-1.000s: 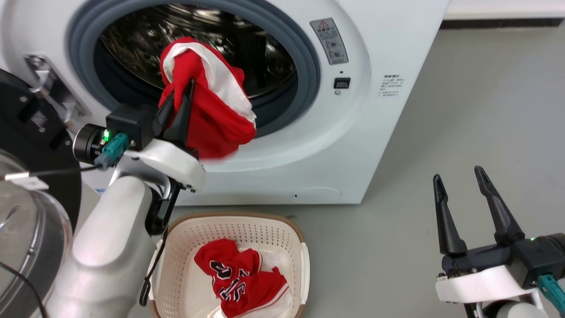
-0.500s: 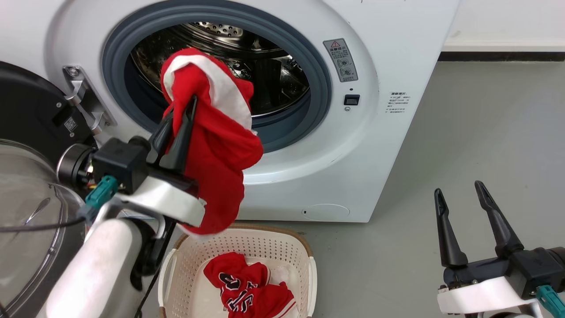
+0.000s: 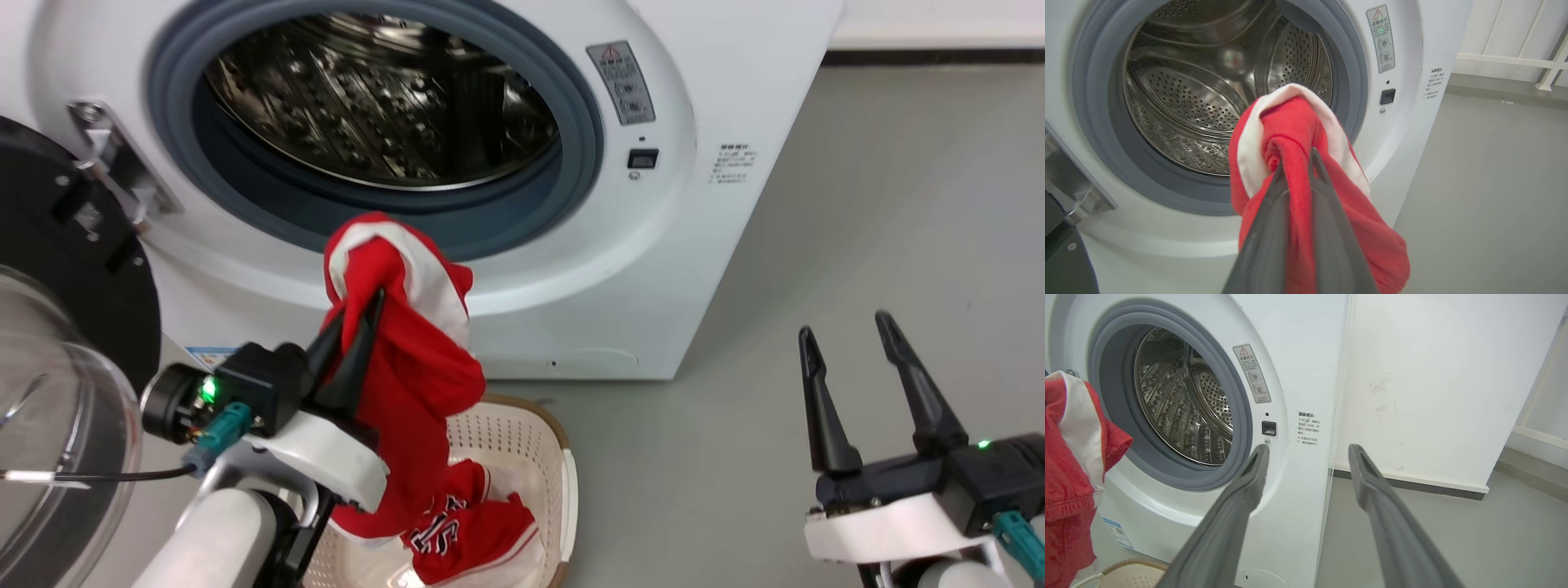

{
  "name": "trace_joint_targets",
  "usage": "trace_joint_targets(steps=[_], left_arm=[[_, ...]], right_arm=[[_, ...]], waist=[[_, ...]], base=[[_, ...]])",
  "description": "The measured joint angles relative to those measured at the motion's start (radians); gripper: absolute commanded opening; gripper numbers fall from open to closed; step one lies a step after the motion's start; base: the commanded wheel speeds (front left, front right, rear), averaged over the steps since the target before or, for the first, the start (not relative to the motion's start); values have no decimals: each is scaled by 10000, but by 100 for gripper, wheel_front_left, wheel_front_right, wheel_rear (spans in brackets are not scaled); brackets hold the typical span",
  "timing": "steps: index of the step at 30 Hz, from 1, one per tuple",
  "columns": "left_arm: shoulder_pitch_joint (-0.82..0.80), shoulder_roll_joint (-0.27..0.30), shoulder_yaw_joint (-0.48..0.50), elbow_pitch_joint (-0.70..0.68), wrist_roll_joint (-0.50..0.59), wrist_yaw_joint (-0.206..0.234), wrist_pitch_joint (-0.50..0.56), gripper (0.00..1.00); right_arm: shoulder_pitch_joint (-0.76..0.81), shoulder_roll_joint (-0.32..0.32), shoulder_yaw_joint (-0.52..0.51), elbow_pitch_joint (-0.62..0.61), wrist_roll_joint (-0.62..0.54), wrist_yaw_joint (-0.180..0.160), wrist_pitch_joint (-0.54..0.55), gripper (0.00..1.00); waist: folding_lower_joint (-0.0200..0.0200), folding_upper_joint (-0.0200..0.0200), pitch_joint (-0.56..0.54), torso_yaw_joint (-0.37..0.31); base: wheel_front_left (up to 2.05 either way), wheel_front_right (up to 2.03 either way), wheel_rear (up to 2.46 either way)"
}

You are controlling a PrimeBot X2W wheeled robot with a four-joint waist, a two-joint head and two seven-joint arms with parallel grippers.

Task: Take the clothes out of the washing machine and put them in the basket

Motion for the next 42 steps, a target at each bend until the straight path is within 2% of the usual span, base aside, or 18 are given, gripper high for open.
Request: trace_joint_targets(steps=[4, 9, 17, 23, 27, 34, 42], left_arm=[[62, -81, -221, 723, -46, -222, -148, 0], [-100, -414, -646, 2161, -94, -717, -437, 0], [-1492, -1099, -1034, 5787, -65, -1429, -972, 0], [-3089, -1697, -1448, 8439, 196, -1793, -1231, 0], [-4145, -2100, -1703, 9969, 278, -1933, -1244, 0], [-5479, -2297, -2100, 12142, 523, -2033, -1083, 0], [-5993, -2431, -2401, 13037, 589, -2059, -790, 0]], right_arm=[[-411, -2, 73, -138, -94, 2, 2, 100], [-946, -2, 2, -272, -127, 2, 2, 100], [-1717, -4, -69, -504, -2, 2, 2, 100], [-2231, -4, -176, -688, 159, 2, 2, 100], [-2524, -6, -268, -828, 259, 2, 2, 100], [-2936, -6, -351, -1020, 462, 2, 0, 100], [-3139, -6, -408, -1085, 616, 2, 0, 100]], waist=[[1, 0, 519, -145], [2, 0, 1384, -378], [3, 0, 2940, -835], [3, 0, 4158, -1181], [3, 0, 4952, -1373], [3, 0, 6215, -1680], [3, 0, 7071, -1909]], base=[[0, 0, 0], [0, 0, 0], [0, 0, 0], [0, 0, 0], [0, 0, 0], [0, 0, 0], [0, 0, 0]])
